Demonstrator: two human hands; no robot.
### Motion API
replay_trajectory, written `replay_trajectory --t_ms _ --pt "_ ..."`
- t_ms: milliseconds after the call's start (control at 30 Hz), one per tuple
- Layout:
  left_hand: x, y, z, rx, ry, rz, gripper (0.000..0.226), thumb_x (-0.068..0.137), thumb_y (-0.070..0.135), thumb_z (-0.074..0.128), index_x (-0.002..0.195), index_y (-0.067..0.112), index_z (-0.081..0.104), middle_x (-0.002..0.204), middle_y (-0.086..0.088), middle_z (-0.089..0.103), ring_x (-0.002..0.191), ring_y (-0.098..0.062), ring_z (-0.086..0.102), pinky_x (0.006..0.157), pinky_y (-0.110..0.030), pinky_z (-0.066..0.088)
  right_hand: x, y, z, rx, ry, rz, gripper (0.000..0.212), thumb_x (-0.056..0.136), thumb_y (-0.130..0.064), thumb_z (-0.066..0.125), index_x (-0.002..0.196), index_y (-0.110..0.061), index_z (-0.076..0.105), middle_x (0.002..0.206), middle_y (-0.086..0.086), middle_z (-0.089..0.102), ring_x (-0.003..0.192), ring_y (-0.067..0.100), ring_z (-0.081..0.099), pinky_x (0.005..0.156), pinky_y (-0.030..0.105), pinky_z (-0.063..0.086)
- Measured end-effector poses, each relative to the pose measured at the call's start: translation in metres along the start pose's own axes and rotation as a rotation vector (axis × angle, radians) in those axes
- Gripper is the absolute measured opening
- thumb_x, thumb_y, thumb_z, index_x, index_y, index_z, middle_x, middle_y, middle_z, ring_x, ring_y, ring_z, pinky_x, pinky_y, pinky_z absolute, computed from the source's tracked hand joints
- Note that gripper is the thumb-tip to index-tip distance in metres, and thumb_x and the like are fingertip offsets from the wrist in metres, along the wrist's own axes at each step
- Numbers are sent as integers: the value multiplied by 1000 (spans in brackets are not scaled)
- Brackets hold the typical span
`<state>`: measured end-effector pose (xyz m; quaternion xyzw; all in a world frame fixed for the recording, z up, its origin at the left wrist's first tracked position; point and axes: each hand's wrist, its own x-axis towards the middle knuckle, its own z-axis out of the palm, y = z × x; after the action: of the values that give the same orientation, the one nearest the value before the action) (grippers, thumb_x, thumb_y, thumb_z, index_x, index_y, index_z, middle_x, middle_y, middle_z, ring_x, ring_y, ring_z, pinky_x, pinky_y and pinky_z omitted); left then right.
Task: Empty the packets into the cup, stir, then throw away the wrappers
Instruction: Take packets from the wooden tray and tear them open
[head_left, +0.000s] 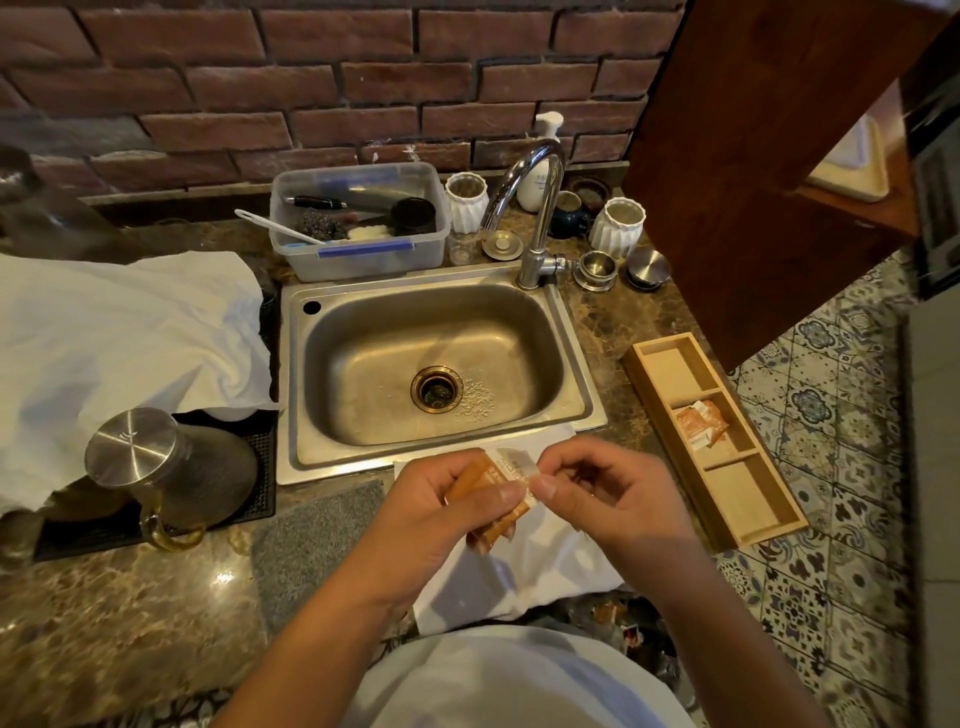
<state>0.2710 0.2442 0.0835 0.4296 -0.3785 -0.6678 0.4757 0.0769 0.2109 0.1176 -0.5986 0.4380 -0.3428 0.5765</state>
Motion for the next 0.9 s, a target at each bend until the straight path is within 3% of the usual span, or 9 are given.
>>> replay_trajectory --t_ms 67,133,467,700,800,900 --pt "-1 1 1 18 -22 -12 23 84 30 77 87 7 75 65 -7 65 54 -12 56 52 -21 45 1 0 -3 -18 -42 -10 19 81 -35 76 91 -20 78 79 3 71 71 9 62 66 21 50" --pt "-2 0 1 24 -44 -18 15 84 31 76 84 16 77 65 -6 65 54 -11 57 52 -20 44 2 -1 -7 -43 -78 -13 20 82 -34 76 93 -18 78 81 5 72 72 11 62 67 22 50" --pt "-7 2 3 -154 -114 -34 14 86 22 72 83 8 74 62 -9 65 47 -8 55 48 -16 42 3 -1 -3 74 -152 -12 24 85 -26 72 93 -4 74 75 0 67 68 5 60 63 18 48" --pt "-6 1 8 -390 -164 -130 17 87 21 75 89 5 71 61 -12 65 41 -9 45 48 -17 40 0 1 5 34 25 -108 11 83 -29 74 83 -18 78 69 2 67 67 16 61 67 29 51" --pt "-3 1 12 -496 -166 -143 18 86 22 77 88 6 70 60 -10 65 40 -10 42 50 -21 34 0 0 9 77 69 -121 6 83 -28 74 85 -24 79 71 -1 69 67 13 63 67 26 52" --pt "-3 3 13 -423 -106 -114 18 86 22 74 89 5 70 60 -11 64 40 -9 42 47 -16 38 3 -3 8 158 49 -105 6 81 -25 76 86 -24 80 72 -1 71 65 9 64 64 22 53"
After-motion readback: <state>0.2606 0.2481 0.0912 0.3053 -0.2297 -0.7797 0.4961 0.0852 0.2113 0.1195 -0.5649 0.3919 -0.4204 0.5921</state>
